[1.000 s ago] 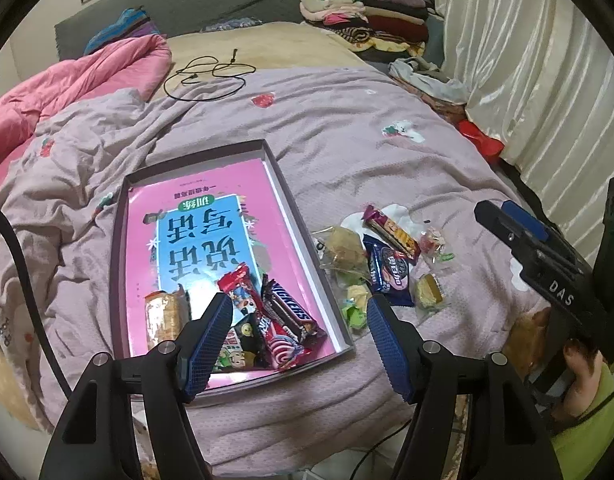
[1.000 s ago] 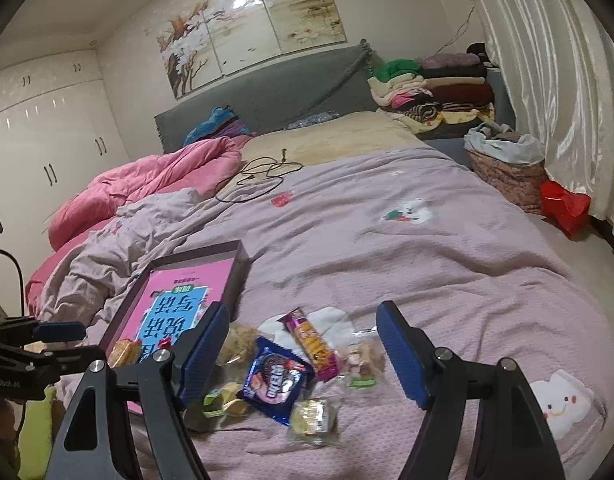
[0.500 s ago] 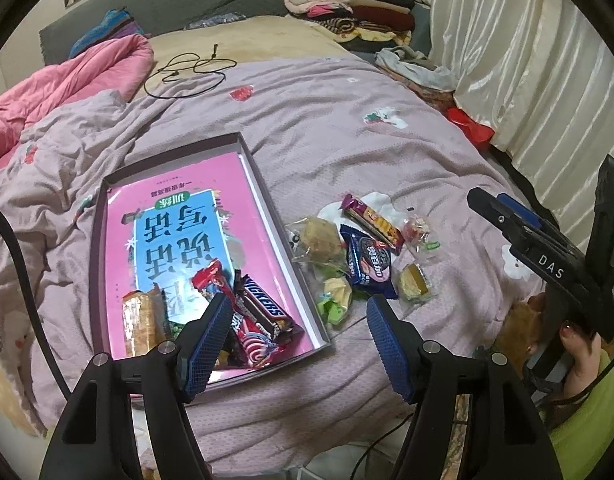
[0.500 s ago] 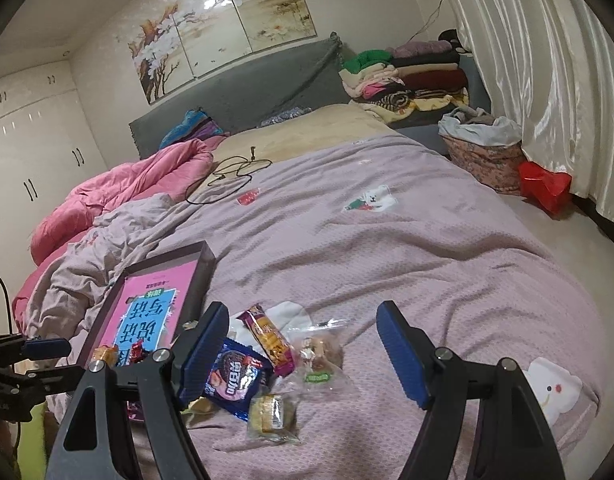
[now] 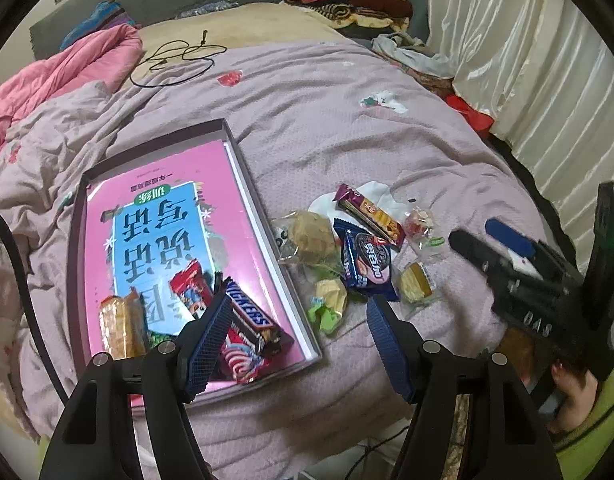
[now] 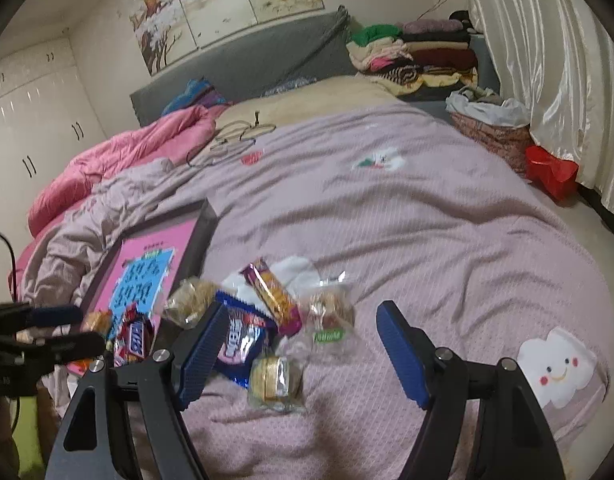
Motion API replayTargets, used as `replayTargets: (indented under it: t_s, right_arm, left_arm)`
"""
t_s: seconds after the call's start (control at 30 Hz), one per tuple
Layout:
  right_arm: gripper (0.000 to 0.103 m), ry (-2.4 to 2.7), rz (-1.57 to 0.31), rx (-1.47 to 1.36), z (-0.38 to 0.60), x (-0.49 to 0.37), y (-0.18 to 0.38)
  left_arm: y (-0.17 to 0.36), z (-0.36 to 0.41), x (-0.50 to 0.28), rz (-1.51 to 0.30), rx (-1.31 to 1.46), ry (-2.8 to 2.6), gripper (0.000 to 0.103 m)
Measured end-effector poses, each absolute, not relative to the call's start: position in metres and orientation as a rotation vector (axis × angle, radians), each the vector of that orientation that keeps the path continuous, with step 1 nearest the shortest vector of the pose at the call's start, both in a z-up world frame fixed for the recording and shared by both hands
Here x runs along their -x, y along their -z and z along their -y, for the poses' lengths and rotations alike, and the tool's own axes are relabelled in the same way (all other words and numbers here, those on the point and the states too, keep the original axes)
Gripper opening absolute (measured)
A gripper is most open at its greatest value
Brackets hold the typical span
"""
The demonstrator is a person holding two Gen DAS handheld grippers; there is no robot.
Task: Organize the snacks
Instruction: 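Move both open tools back toward the snack pile beside the tray, then grasp the clear pastry bag with the left tool while the right tool grasps the wrapped cake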
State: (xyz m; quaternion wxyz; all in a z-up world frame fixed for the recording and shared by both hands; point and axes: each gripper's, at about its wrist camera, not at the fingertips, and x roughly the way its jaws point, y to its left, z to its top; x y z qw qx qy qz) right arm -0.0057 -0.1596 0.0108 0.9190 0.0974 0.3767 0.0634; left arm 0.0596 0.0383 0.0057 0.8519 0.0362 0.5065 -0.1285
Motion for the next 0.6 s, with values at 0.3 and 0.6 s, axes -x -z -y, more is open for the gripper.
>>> replayTargets:
  t_s: [0.3, 0.6]
  right_arm:
    - [0.076, -0.149, -0.852, -0.175, 0.153, 0.000, 0.011]
    - [0.076, -0.166, -0.884, -0.167, 0.151, -0.004, 0.020]
  left_arm:
    - [0.005, -0.027, -0.090, -1.087, -0.091, 0.273, 0.071]
    - [0.019, -0.012, -0.118, -1.135, -0.117, 0.305, 0.064]
